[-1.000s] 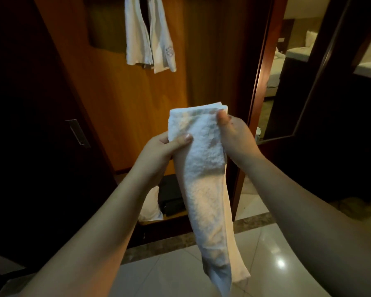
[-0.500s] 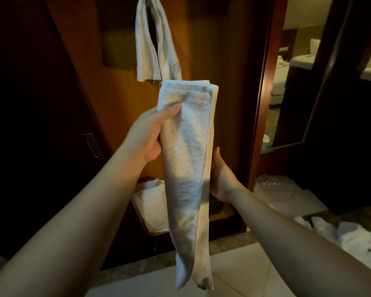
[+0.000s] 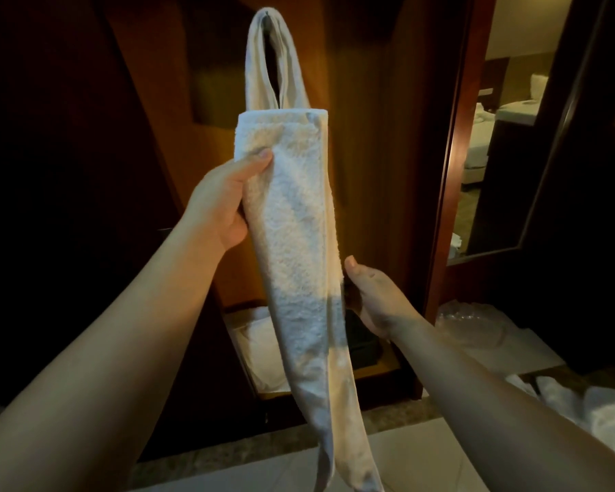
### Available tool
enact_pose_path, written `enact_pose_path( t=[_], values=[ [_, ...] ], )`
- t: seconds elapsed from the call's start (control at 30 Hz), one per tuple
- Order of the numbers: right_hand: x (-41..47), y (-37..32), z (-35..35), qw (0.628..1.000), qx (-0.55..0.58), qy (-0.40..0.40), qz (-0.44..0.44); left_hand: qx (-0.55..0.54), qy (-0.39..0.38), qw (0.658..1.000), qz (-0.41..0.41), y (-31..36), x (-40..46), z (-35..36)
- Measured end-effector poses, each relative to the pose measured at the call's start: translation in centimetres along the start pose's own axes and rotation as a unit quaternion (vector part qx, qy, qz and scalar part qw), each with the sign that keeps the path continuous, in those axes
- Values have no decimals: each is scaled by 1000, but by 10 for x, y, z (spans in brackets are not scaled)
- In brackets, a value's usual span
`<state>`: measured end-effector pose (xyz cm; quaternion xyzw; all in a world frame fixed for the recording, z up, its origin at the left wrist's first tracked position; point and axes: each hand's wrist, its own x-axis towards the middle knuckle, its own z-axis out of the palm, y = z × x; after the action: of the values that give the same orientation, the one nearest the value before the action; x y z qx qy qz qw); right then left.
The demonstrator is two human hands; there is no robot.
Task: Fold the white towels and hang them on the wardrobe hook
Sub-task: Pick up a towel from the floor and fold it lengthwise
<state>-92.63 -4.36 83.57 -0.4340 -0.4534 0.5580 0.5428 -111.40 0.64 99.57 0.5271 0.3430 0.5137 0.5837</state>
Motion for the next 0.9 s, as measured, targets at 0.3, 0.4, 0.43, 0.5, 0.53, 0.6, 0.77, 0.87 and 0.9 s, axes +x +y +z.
enact_pose_path(
  t=[0.3,0.4,0.43,0.5,0.53,0.6,0.77,0.87,0.9],
  values=[
    [13,32,-13,983,25,-89,161,-28,25,998,-41,-3,8,9],
    [10,38,-13,976,51,-112,178,-23,61,997,-47,-4,14,11],
    [9,38,-13,974,69,-116,184,-23,76,996,-49,-4,16,11],
    [7,39,-15,966,101,-134,194,-19,109,993,-52,-4,22,11],
    [7,40,-16,963,114,-150,194,-13,125,991,-53,-5,25,12],
    [3,39,-18,960,135,-170,178,-11,162,985,-54,-4,30,13],
    [-5,33,-15,954,138,-218,154,2,241,968,-64,-5,46,10],
    [-8,18,-10,969,40,-207,131,28,256,964,-66,-5,55,9],
    [-9,13,-9,972,13,-198,125,41,260,962,-70,-6,60,7]
  ],
)
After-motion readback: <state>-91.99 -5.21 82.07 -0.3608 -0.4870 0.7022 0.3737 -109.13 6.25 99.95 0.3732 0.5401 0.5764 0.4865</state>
